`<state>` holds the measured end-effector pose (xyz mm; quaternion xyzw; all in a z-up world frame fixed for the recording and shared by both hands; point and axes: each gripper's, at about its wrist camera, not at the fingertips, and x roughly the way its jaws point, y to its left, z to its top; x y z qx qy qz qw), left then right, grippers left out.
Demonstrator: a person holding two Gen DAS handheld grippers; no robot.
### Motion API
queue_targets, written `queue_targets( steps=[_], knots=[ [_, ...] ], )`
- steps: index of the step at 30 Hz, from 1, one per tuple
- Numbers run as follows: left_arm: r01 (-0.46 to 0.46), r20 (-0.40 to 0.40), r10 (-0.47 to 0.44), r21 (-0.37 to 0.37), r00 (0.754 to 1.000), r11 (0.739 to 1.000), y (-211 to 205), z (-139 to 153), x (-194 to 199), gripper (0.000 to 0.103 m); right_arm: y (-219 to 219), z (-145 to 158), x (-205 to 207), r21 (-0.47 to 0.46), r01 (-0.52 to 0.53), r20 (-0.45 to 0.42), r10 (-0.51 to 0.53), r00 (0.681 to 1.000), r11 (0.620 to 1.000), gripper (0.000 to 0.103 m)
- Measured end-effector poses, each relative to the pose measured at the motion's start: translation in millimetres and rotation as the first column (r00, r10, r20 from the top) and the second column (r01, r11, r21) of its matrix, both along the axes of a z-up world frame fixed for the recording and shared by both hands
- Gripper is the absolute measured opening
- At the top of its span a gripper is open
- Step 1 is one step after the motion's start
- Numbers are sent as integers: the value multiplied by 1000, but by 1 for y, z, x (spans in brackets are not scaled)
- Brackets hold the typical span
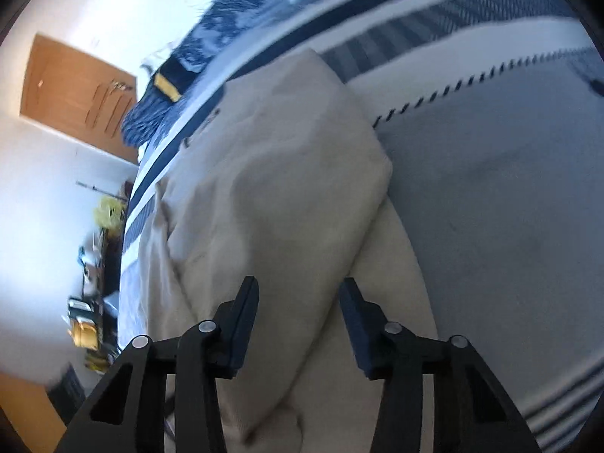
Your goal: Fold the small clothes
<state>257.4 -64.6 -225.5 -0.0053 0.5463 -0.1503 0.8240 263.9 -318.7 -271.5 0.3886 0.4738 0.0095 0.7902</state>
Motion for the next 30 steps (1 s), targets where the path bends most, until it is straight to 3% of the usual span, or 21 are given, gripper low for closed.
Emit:
queue_targets(
  steps=[1, 2, 3, 6, 9, 12, 15, 16, 18, 19, 20, 21, 22, 23, 30],
  knots=[
    [-3, 4, 3, -5, 1000, 1000, 2, 3, -3, 10, -2, -9, 7, 15, 15, -24, -15, 1000, 1000, 39],
    [-13, 15, 13, -19, 1000, 1000, 7, 9, -8, 8, -3, -15, 12, 32, 20, -28, -19, 999, 999, 15],
    [-35, 45, 37, -50, 998, 998, 15, 21, -16, 7, -3, -16, 14, 23, 28, -44, -27, 999, 999, 7],
    [-66, 115, 81, -129, 990, 989, 40, 54, -39, 7, 9, 13, 6, -1, 13, 34, -13, 999, 1000, 5],
    [-60, 98, 73, -130, 992, 990, 50, 55, -50, 7, 26, 36, -10, 14, -41, 105, 39, 994, 999, 5],
    [-113, 100, 122, -94, 987, 989, 61, 39, -49, 7, 49, 23, -7, -21, -93, 51, 94, 994, 995, 5],
    [-146, -18, 145, -39, 989, 989, 72, 12, -41, 8, 62, 2, -5, -33, -143, -10, 143, 990, 989, 6],
    [-155, -25, 154, -30, 988, 988, 76, 11, -42, 8, 62, 1, -9, -41, -131, -18, 131, 991, 990, 7],
    [-152, 38, 153, -30, 988, 988, 80, 23, -46, 17, 60, 11, -19, -30, -128, 27, 129, 991, 991, 7],
    [-148, 65, 149, -19, 987, 989, 81, 29, -48, 24, 59, 19, -25, -46, -124, 45, 126, 991, 991, 11],
    [-149, 91, 150, -11, 985, 989, 82, 35, -48, 45, 59, 29, -28, -71, -122, 59, 127, 990, 990, 25],
    [-155, 123, 155, -3, 980, 988, 83, 42, -47, 58, 60, 39, -31, -100, -123, 75, 131, 989, 987, 37],
    [-161, 148, 158, 6, 976, 987, 83, 48, -46, 58, 61, 51, -33, -136, -125, 93, 138, 986, 983, 59],
    [-163, 166, 158, 14, 973, 987, 84, 53, -42, 58, 61, 63, -35, -170, -121, 115, 142, 983, 978, 71],
    [-205, 213, 193, 36, 958, 978, 88, 82, -23, 59, 57, 126, -32, -253, -87, 215, 144, 966, 964, 74]
  ],
)
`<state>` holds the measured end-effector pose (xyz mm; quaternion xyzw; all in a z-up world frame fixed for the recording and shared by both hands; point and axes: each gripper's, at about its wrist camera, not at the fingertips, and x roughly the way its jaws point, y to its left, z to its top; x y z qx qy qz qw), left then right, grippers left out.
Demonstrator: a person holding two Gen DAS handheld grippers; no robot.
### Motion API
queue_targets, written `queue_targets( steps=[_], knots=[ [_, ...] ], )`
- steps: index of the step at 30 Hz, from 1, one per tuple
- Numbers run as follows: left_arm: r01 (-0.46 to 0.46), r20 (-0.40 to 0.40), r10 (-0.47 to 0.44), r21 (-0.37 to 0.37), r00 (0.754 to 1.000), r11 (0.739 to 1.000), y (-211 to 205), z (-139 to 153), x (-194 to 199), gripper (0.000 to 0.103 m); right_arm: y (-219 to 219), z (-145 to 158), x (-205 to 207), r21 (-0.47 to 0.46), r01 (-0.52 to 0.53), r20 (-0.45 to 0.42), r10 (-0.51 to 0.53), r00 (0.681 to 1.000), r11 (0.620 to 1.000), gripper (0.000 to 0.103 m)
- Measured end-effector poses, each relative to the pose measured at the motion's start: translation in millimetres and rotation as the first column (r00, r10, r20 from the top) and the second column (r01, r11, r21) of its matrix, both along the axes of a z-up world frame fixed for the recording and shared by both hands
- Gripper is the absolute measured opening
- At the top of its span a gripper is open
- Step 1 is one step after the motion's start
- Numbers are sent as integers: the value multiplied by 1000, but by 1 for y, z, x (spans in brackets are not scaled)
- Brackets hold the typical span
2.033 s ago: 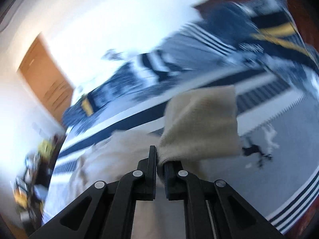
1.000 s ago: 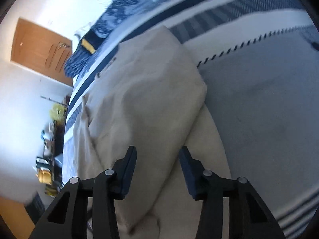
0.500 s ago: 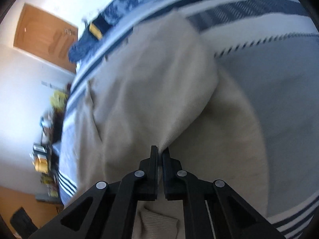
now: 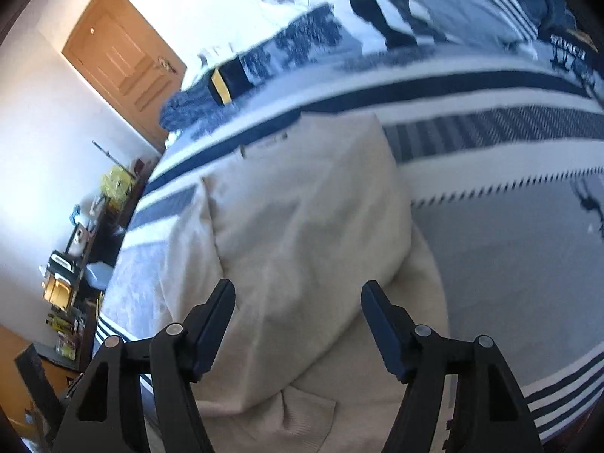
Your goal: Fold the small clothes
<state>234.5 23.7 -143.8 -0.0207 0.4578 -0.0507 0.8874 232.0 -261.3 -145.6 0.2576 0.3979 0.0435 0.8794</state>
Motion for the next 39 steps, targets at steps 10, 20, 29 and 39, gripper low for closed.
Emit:
queue_targets(
  steps=[10, 20, 29, 39],
  knots=[
    [30, 86, -38, 99, 996, 995, -17, 57, -41, 68, 44, 68, -36, -153, 31, 86, -18, 996, 988, 80],
    [20, 136, -33, 99, 990, 995, -15, 99, -81, 70, 52, 103, -87, -66, 14, 107, -7, 994, 998, 81],
    [26, 175, -46, 115, 983, 993, -22, 119, -92, 72, 60, 131, -115, -140, 42, 162, -19, 987, 989, 81],
    [21, 133, -33, 86, 991, 996, -18, 101, -76, 73, 76, 126, -108, -271, 67, 120, -36, 992, 960, 82]
  ],
)
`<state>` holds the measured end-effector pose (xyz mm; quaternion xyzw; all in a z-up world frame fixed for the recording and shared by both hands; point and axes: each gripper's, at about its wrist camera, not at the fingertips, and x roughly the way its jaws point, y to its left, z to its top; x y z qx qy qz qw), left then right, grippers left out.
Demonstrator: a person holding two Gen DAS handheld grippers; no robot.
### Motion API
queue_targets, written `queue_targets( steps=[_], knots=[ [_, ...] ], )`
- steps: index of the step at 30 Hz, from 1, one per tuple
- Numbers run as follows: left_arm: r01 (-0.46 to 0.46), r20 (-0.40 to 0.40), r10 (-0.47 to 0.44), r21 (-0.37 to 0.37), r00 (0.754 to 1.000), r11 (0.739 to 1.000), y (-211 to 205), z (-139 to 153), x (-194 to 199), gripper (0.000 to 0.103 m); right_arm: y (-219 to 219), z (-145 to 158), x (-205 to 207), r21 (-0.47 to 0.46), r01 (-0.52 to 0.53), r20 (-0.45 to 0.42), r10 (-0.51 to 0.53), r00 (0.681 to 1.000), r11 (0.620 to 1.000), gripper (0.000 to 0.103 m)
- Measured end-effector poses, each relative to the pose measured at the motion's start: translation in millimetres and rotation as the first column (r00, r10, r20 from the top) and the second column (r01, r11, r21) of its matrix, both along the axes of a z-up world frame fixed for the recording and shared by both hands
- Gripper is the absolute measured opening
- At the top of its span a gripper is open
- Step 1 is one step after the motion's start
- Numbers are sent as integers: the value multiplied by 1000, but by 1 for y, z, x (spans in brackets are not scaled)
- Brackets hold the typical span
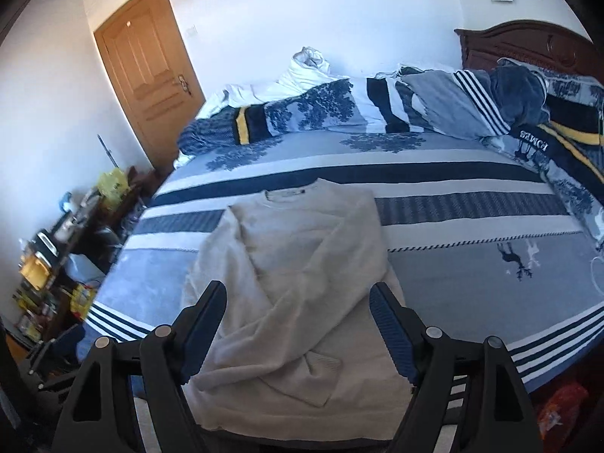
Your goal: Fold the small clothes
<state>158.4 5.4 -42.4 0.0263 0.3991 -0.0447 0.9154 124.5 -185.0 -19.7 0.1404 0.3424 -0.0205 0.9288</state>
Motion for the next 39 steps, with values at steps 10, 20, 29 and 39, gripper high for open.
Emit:
queue_targets(
  steps=[10, 20, 29, 39],
  knots=[
    [-5, -53, 6, 8, 999, 1000, -6, -25, 27, 73, -2, -17, 14, -54, 47, -45, -49, 998, 997, 82],
    [-6, -86, 8, 20, 996, 1000, -11, -42, 51, 73, -5, -36, 36, -81, 51, -69, -57, 996, 995, 82],
    [-16, -112, 19, 28, 994, 999, -13, -60, 79, 73, -14, -51, 57, -83, 63, -102, -72, 992, 995, 82],
    [-24, -150, 25, 12, 988, 1000, -4, -85, 128, 73, -22, -71, 92, -67, 34, -131, -43, 990, 997, 82]
  ],
)
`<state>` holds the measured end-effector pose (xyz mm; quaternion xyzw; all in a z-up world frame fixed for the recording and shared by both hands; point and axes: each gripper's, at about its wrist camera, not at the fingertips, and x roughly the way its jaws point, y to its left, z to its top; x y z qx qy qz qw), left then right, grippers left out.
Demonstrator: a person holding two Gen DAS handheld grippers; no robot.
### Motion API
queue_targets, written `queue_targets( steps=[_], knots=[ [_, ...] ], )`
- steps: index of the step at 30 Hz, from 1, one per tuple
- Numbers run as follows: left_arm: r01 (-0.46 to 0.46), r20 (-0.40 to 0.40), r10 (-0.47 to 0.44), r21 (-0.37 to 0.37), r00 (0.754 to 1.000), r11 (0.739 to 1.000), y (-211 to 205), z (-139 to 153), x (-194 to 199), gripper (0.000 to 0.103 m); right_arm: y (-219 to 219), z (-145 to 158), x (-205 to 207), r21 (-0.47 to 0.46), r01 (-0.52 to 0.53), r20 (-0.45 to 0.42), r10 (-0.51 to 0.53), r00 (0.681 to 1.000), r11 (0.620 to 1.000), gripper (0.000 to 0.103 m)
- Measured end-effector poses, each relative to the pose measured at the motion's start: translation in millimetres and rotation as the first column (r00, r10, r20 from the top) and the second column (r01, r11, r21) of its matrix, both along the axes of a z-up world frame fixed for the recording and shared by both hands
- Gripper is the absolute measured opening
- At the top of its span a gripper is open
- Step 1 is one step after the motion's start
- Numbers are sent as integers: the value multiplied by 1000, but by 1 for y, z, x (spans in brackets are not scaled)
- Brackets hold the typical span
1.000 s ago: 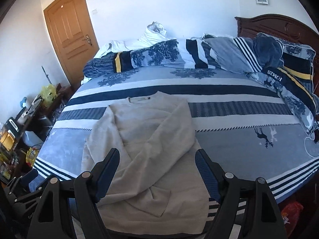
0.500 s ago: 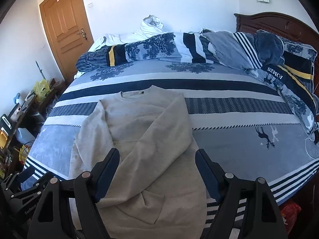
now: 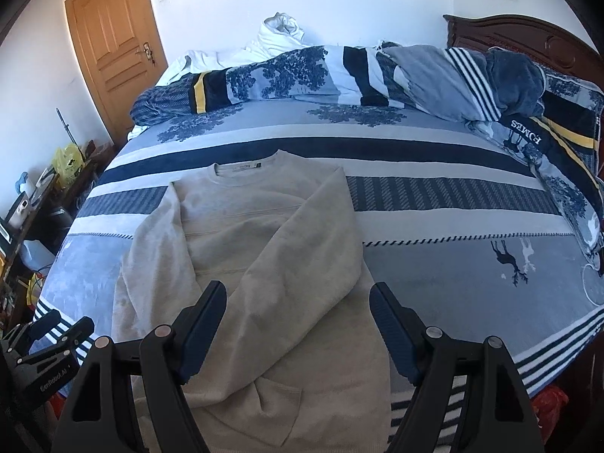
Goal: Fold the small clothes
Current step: 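Grasp the sweater hem with both grippers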
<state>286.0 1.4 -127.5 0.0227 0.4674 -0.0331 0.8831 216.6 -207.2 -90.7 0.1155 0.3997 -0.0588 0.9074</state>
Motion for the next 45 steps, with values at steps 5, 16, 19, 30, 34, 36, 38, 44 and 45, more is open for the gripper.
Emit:
queue_targets(
  steps=[5, 16, 19, 30, 34, 36, 38, 44, 45],
  knots=[
    [-31, -51, 30, -27, 998, 999, 22, -24, 56, 73, -32, -27, 48, 129, -62, -3, 63, 998, 990, 82],
    [-56, -186, 40, -82, 982, 995, 50, -90, 224, 73, -111, -102, 207, 306, -86, -131, 132, 983, 948, 82],
    [-52, -208, 33, -87, 978, 995, 47, -105, 270, 73, -128, -119, 250, 286, -71, -172, 124, 977, 956, 70],
    [30, -308, -69, -132, 949, 991, 10, -152, 354, 52, -145, -161, 343, 346, -62, -218, 144, 965, 936, 62],
    [-4, -285, -35, -136, 958, 991, 8, -152, 364, 48, -129, -170, 355, 261, -98, -273, 171, 947, 960, 62],
    [-44, -285, -2, -157, 959, 987, 11, -152, 367, 30, -123, -168, 355, 185, -98, -291, 149, 945, 978, 38],
    [-75, -283, 21, -182, 959, 980, 15, -150, 368, 11, -123, -167, 354, 200, -99, -291, 156, 944, 975, 7],
    [-35, -127, 15, -159, 992, 987, 16, -114, 350, 8, -128, -142, 338, 124, -76, -205, 101, 974, 989, 3],
    [-41, -102, 23, -181, 995, 983, 18, -104, 347, 8, -129, -136, 336, 103, -69, -184, 87, 979, 992, 3]
  ],
)
